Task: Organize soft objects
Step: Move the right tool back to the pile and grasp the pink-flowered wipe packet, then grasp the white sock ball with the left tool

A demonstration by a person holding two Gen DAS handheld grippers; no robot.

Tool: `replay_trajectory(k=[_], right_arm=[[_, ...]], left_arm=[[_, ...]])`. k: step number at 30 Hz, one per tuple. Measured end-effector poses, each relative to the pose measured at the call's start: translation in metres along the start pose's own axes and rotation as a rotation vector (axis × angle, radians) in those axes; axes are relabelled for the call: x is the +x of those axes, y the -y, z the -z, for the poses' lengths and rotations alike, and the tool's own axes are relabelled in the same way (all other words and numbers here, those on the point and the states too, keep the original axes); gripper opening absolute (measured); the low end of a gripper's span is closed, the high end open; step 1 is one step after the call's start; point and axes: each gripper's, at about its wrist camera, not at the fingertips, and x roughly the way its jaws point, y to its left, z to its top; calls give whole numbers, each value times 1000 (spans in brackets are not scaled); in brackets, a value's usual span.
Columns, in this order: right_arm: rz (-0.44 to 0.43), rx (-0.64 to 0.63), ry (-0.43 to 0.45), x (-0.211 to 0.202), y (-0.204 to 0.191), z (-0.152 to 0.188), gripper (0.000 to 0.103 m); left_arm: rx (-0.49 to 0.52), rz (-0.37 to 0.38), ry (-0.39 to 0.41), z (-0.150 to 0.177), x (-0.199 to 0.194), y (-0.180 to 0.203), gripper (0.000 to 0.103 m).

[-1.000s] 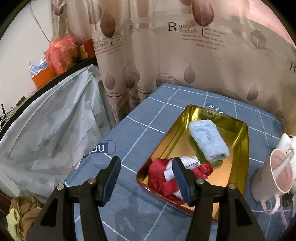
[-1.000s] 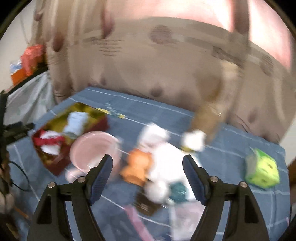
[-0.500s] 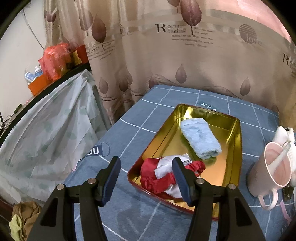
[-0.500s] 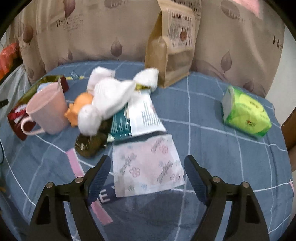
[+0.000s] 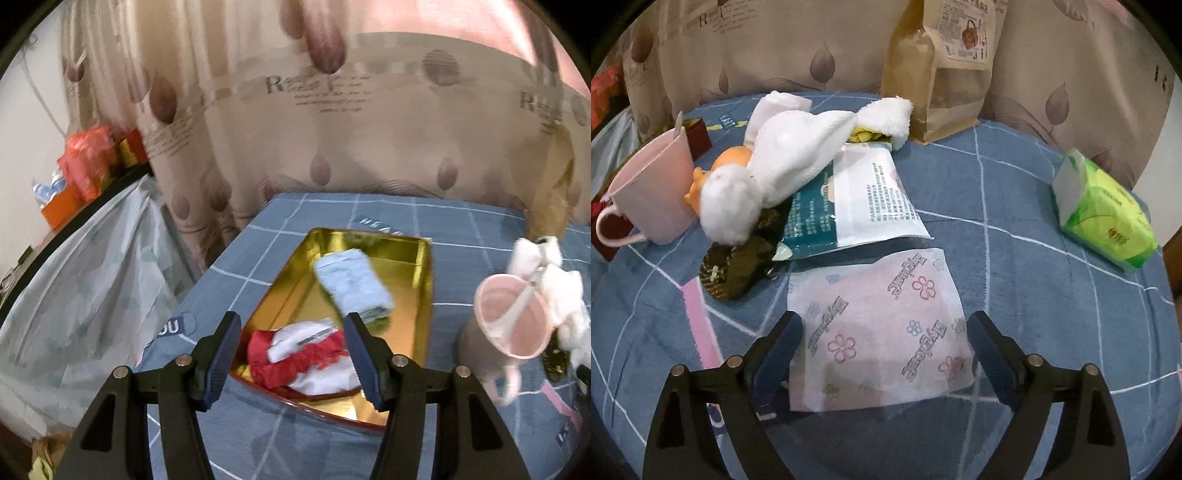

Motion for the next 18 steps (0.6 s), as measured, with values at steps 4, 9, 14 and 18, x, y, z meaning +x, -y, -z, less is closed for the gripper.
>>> replay_trajectory(k=[4,9,14,18], right_arm=[[-37,33,13,3,8,-3,85],[-71,43,32,4,8,-5,57],[-74,52,44,0,10,-4,41],[-47,84,46,-1,23,-4,33]], left_arm=[[29,62,13,-2,-18,21,60],[94,163,-6,5,-35,63,60],[162,252,-38,13,-42,111,60],[201,316,-58,16,-45,141,60]])
